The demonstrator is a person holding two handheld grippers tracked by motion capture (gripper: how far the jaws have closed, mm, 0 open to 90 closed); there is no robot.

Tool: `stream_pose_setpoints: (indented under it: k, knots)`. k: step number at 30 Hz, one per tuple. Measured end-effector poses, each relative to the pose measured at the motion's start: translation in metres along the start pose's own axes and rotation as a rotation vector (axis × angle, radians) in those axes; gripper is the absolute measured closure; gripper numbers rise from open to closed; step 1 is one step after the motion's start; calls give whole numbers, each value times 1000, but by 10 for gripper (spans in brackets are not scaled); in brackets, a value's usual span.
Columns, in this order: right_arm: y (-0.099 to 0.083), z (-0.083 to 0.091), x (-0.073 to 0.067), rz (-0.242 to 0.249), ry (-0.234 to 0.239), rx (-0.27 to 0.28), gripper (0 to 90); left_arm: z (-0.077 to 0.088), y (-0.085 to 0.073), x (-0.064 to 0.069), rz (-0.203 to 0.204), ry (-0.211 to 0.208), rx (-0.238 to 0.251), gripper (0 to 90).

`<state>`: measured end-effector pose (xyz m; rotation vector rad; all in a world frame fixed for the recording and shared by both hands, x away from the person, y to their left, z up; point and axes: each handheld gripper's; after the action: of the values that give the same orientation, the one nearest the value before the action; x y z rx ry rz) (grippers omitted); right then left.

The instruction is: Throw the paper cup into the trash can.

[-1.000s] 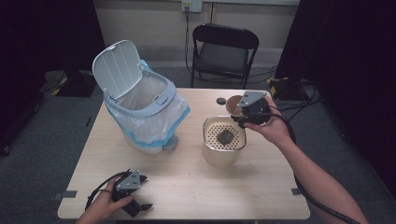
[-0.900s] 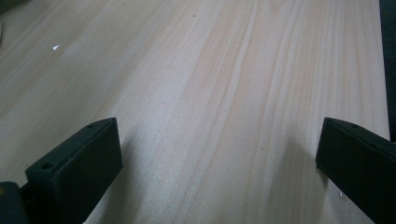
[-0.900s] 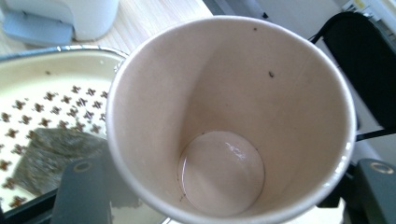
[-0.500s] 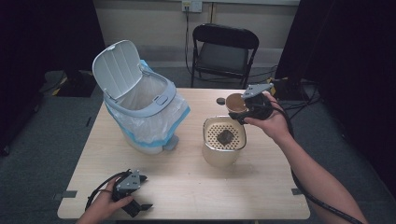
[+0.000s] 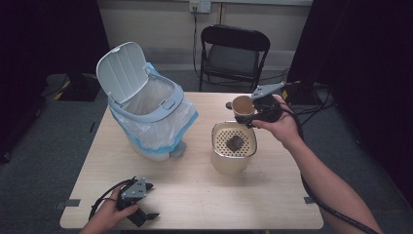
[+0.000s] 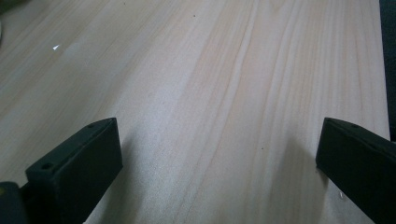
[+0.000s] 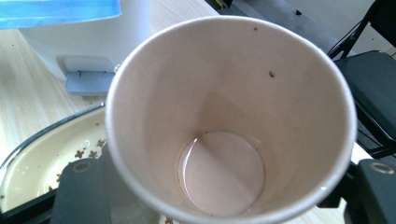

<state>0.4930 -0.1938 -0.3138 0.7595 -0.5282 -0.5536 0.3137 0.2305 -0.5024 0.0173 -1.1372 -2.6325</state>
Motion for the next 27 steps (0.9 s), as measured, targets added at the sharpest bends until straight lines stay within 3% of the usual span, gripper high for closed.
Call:
stream_pose_setpoints:
  k: [13, 27]
  knots:
    - [17, 1, -1, -31, 47, 1, 287, 0, 0, 0, 2, -3, 4, 0]
    - [42, 5, -4, -16, 71, -12, 288, 0, 0, 0, 1, -3, 2, 0]
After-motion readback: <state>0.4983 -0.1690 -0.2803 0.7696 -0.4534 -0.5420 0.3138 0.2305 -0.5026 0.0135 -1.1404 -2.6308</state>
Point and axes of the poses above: each handheld gripper's, and its own axes: z roughly backward along the jaws, y roughly out of its top, x roughly to its right, and after that the axes turned 7 degrees about -y, right-handed
